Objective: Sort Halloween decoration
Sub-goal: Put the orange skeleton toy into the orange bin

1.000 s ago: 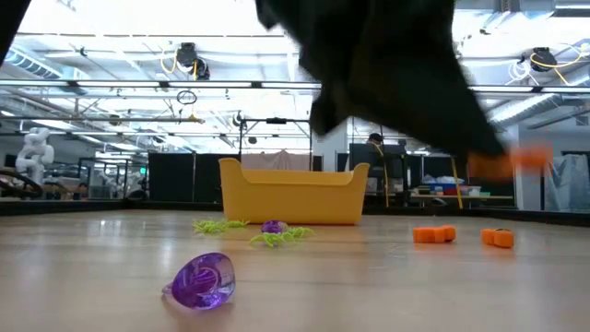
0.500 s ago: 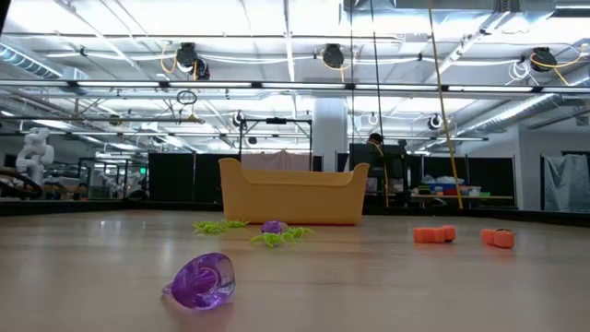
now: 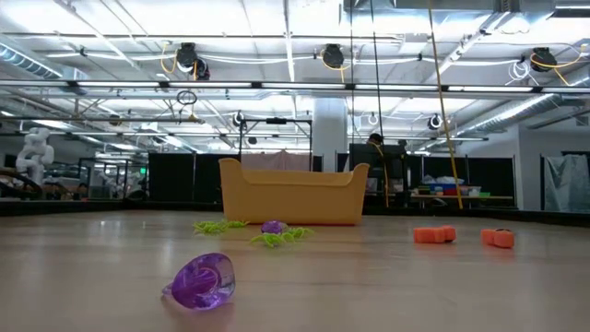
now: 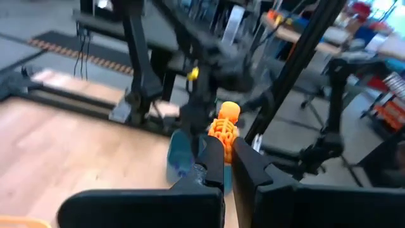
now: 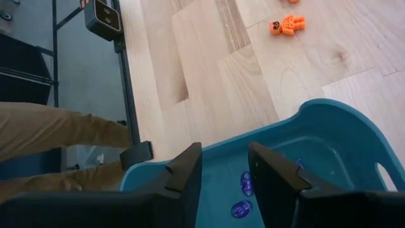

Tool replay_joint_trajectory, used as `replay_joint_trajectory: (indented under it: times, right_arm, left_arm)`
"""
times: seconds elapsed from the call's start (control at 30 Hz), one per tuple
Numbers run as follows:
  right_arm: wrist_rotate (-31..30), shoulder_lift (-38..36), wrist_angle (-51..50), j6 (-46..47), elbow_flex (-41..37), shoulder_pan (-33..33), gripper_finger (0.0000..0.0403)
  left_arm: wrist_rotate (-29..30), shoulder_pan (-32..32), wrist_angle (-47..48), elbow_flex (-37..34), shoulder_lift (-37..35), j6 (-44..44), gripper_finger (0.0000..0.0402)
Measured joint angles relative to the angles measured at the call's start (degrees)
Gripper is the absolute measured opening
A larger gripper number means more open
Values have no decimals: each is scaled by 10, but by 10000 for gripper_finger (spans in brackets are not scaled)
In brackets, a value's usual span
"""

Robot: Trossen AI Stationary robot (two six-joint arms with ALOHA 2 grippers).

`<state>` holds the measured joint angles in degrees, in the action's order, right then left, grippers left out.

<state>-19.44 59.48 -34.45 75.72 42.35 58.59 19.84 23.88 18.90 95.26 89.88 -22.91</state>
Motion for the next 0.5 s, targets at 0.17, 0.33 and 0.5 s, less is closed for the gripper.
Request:
replay_joint_trajectory:
  times: [0.17, 0.33, 0.5]
  right_arm:
    - [0, 0, 0, 0, 0, 0, 118]
    - [2, 0, 7, 1, 0, 0, 118]
    - [2, 0, 10, 1, 0, 0, 118]
  left_arm:
    - [10, 2, 19, 0, -47, 24, 4]
    - [42, 1, 41, 0, -75, 34, 4]
    - [51, 1, 43, 0, -88, 55, 4]
